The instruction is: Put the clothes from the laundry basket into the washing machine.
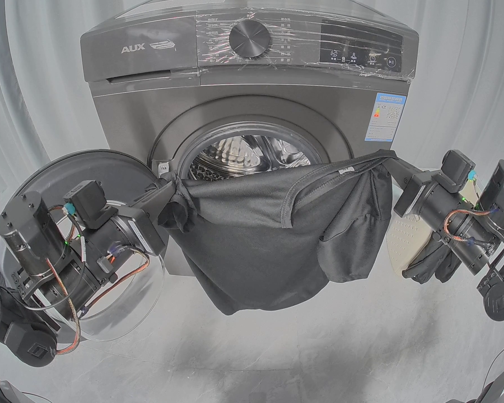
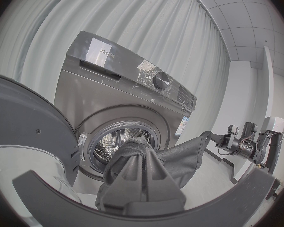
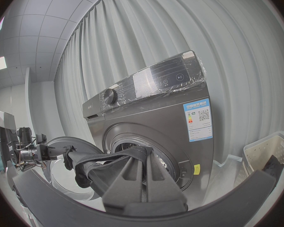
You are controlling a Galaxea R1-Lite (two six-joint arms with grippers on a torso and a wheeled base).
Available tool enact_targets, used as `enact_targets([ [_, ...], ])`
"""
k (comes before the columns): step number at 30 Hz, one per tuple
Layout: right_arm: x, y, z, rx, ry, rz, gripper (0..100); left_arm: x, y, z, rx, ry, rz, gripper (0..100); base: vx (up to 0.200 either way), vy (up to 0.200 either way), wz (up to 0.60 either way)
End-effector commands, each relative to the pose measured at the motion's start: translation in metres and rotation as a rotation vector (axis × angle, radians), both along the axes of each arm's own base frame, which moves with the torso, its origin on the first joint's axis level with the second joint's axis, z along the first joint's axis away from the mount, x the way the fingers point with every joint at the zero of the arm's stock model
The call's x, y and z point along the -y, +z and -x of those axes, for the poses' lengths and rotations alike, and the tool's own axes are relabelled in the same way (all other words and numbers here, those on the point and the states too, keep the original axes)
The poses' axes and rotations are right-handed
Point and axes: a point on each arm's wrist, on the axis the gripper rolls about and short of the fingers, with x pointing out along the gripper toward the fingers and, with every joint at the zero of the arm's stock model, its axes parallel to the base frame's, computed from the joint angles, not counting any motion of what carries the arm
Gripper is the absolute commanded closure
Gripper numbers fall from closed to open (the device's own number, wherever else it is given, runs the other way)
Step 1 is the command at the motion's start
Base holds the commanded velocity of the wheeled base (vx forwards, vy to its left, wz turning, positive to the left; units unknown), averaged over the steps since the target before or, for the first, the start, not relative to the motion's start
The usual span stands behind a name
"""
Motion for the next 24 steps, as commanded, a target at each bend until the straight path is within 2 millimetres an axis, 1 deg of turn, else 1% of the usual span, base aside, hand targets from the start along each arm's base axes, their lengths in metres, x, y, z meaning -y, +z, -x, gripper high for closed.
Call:
enact_targets([
  [1, -0.0010, 0.0034, -0.0018, 0.012, -0.001, -0.007, 100, 0.0004, -0.0025, -0.0009, -0.009, 0.000, -0.005, 100, 0.000, 0.000, 0.00],
  [8, -0.0017, 0.0078, -0.0026, 0.032, -0.002, -0.019, 100, 0.0011, -0.0075, -0.0022, -0.026, 0.002, -0.016, 100, 0.000, 0.000, 0.00],
  [24, -0.0045, 0.0066, -0.0025, 0.030, 0.007, -0.020, 100, 0.0012, -0.0087, -0.0020, -0.020, -0.005, -0.010, 100, 0.000, 0.000, 0.00],
])
